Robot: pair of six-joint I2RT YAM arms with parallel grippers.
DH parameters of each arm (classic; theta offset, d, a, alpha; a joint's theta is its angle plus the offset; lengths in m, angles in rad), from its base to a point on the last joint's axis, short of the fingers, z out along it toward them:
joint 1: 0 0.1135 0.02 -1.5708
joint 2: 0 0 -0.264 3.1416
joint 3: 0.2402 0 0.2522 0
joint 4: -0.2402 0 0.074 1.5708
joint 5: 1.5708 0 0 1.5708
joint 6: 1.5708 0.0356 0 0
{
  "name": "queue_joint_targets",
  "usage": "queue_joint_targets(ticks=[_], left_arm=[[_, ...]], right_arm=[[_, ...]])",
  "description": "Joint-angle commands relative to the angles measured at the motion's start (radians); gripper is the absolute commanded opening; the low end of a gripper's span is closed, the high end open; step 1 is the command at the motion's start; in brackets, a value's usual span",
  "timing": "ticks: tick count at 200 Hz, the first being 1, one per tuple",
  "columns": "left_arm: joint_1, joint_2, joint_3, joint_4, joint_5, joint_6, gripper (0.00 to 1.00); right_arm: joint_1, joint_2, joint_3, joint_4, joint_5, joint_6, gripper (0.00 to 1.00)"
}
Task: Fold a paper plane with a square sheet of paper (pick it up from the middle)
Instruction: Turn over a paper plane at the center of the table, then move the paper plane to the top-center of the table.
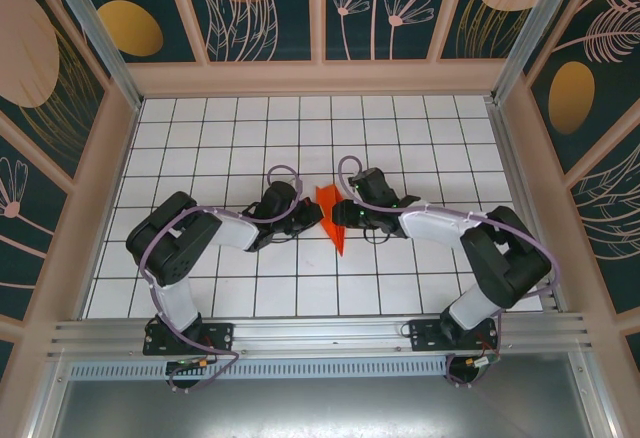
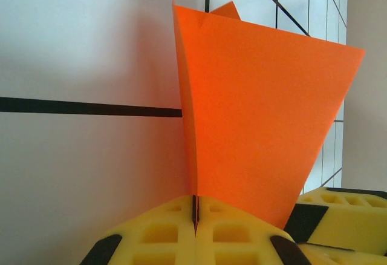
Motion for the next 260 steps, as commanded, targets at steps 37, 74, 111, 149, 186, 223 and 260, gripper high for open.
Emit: queue_joint_targets(ticks=[37,74,111,149,186,223,260], left_arm=[[0.006,0.019,-0.008,0.039,0.012,-0.01,0.0],[0.005,0.028,-0.007,0.042,0.019,-0.011,0.0],[0.004,0.033,-0.007,0.044,0.021,-0.011,0.0],[0.004,0.031,-0.005,0.047,0.028,-0.011,0.0],[0.005,0.024,-0.004,0.042,0.031,-0.012,0.0],[0.024,-0.038,0.013,-0.038,0.017,0.039,0.25],[0.058,-0.178,0.09,-0.311,-0.135,0.201,0.62]], right_arm=[[0.04,0.021,0.03,-0.024,-0.016,0.027,0.45],[0.062,0.043,0.035,-0.046,0.003,0.042,0.44],[0.085,0.062,0.048,-0.082,0.046,0.049,0.46],[0.098,0.092,0.075,-0.114,0.1,0.053,0.43],[0.108,0.122,0.106,-0.151,0.15,0.065,0.3],[0.111,0.132,0.135,-0.204,0.225,0.084,0.03],[0.104,0.123,0.166,-0.262,0.304,0.097,0.0]])
